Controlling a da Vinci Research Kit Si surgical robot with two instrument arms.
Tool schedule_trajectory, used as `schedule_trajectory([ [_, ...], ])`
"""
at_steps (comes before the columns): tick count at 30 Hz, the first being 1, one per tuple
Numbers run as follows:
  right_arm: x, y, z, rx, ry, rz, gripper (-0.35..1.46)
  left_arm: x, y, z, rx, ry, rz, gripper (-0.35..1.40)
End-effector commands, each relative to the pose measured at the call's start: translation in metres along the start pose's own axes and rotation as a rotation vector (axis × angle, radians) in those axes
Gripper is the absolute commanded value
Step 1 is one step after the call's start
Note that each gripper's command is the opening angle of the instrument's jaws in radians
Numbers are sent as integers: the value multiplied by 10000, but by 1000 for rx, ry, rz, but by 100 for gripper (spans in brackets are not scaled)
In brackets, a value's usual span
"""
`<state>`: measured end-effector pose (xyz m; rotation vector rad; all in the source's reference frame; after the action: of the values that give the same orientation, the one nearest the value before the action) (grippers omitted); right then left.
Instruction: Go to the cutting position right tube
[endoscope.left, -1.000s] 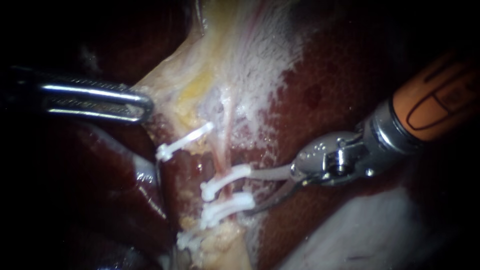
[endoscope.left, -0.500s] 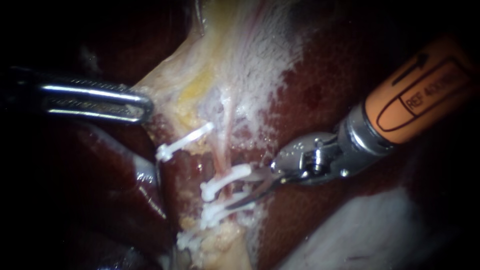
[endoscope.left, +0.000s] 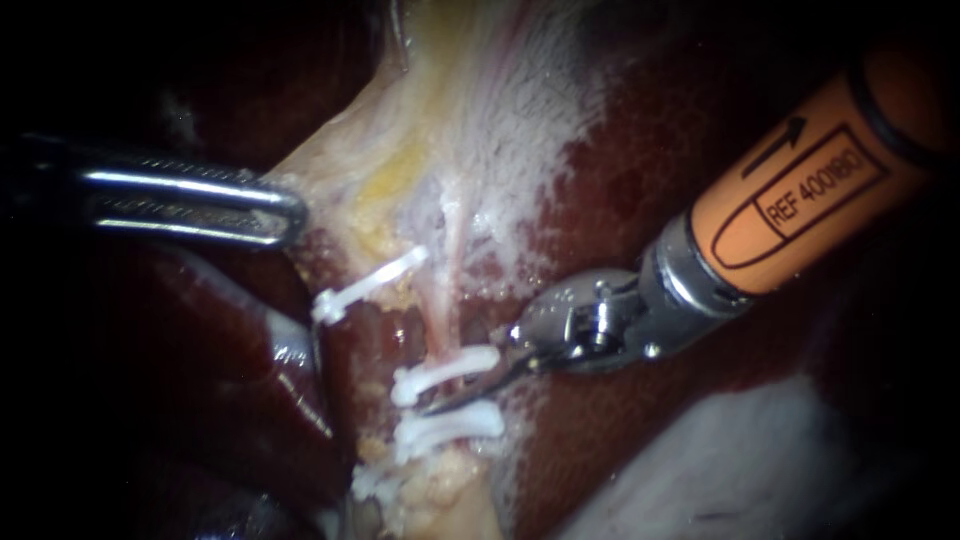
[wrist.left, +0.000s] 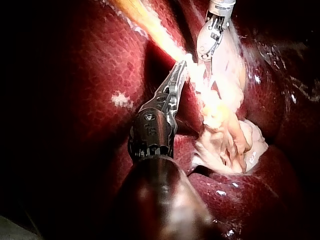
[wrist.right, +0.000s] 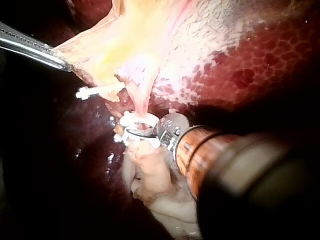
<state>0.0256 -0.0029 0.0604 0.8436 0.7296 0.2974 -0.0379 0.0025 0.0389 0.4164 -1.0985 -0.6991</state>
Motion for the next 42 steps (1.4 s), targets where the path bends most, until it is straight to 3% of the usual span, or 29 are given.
schedule_trajectory([
  [1, 0, 1, 1, -1, -1, -2, 24, 0, 0, 0, 0, 0, 0, -35],
  [25, 3, 8, 5, 7, 24, -1, 16, 0, -1, 0, -1, 0, 0, -35],
  [29, 3, 9, 5, 7, 24, 10, 2, 0, -1, 0, -1, 0, 0, -35],
  [33, 3, 9, 5, 8, 23, 10, -35, 0, -1, 0, -1, 0, 0, -35],
  [42, 1, 8, 4, 11, 22, 13, -35, 1, -1, 0, -1, 0, 0, -35],
])
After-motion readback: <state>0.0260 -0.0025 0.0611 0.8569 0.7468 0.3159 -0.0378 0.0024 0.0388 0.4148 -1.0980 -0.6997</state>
